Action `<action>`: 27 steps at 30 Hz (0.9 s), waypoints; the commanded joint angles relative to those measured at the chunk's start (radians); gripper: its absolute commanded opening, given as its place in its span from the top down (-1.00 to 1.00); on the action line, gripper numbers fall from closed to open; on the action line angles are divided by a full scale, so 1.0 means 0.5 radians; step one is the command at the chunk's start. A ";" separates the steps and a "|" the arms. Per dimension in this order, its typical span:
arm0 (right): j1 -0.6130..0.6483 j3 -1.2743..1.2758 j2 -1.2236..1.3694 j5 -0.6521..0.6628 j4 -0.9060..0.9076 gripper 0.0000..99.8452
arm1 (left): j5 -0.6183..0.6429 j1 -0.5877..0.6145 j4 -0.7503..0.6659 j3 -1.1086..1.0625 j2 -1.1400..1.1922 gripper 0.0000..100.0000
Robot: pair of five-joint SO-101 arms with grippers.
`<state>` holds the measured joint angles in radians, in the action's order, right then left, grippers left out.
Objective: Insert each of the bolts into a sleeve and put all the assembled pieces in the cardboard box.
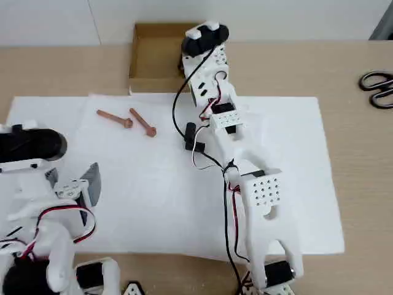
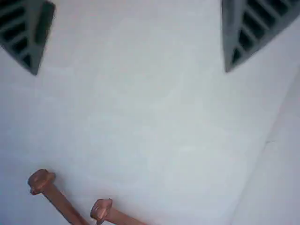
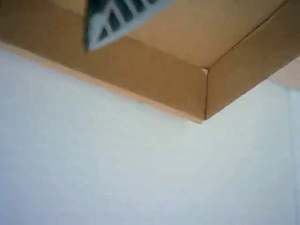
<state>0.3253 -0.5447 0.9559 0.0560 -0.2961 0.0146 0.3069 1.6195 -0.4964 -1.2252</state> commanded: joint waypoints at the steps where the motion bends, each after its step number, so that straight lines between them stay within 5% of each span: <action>1: 0.002 -0.098 -0.057 0.018 0.060 0.72 | -0.009 0.003 0.003 0.005 -0.009 0.52; 7: 0.008 -0.098 -0.057 0.015 0.275 0.46 | -0.009 0.003 0.006 0.005 -0.009 0.52; 18: -0.100 -0.132 -0.250 0.018 0.308 0.46 | -0.009 0.000 0.000 0.005 -0.009 0.52; 27: -0.305 -0.132 -0.821 0.006 1.238 0.46 | -0.009 0.000 -0.003 0.005 -0.009 0.52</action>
<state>0.2025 -0.5585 0.6981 0.0560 0.1718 0.0146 0.3069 1.6195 -0.4964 -1.2252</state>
